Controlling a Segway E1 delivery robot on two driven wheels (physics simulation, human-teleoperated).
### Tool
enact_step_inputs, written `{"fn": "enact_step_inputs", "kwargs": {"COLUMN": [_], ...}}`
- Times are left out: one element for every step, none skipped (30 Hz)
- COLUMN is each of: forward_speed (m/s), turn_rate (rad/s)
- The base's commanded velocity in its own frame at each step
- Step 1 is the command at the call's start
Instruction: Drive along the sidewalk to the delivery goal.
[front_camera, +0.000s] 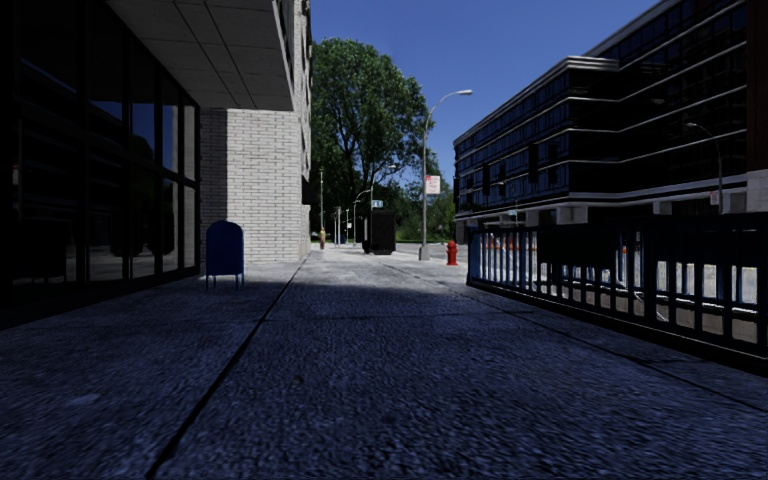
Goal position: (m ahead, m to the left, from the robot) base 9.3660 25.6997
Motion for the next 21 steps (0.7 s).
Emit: {"fn": "enact_step_inputs", "kwargs": {"forward_speed": [2.0, 2.0, 2.0, 2.0, 2.0, 2.0, 2.0, 2.0, 2.0, 2.0, 2.0, 2.0, 2.0, 2.0, 2.0, 2.0, 2.0, 2.0, 2.0, 2.0, 2.0], "turn_rate": [0.0, 0.0, 0.0, 0.0, 0.0, 0.0, 0.0, 0.0, 0.0, 0.0, 0.0, 0.0, 0.0, 0.0, 0.0, 0.0, 0.0, 0.0, 0.0, 0.0, 0.0]}}
